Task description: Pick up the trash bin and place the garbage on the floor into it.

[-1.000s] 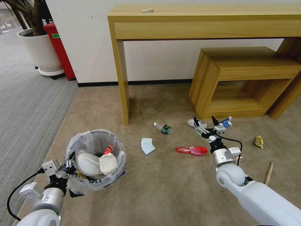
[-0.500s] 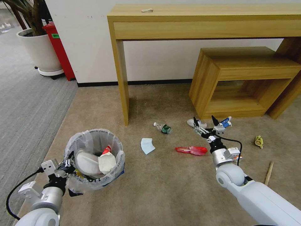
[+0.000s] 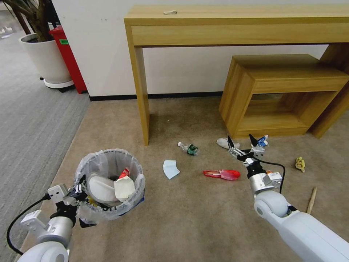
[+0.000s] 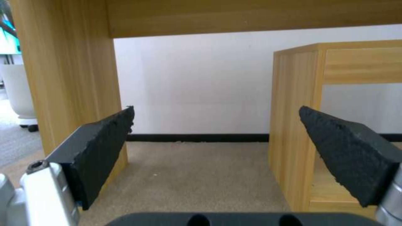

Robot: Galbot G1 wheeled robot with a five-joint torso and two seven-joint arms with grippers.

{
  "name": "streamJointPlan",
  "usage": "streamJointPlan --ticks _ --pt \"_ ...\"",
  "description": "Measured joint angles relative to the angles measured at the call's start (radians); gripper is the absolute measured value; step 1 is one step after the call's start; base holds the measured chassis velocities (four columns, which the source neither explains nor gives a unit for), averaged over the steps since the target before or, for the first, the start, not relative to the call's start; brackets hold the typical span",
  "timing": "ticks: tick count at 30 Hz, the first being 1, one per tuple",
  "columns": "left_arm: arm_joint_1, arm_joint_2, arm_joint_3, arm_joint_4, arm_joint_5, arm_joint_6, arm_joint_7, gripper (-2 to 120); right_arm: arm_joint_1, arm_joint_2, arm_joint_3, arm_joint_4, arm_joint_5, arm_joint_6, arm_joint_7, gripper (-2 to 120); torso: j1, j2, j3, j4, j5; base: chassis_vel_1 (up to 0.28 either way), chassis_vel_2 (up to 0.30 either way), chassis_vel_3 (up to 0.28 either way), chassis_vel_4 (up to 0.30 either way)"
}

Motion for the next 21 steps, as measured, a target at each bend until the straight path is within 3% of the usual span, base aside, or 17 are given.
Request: streamJointPlan --ticks 21 --pt "-0.002 -0.001 -0.001 0.006 0.000 -0.012 0.000 3 -0.001 0.005 -0.009 -0.004 -0.026 0.026 -0.014 100 0.000 0.000 0.000 0.0001 0.0000 -0.101 0.094 0.098 -0.098"
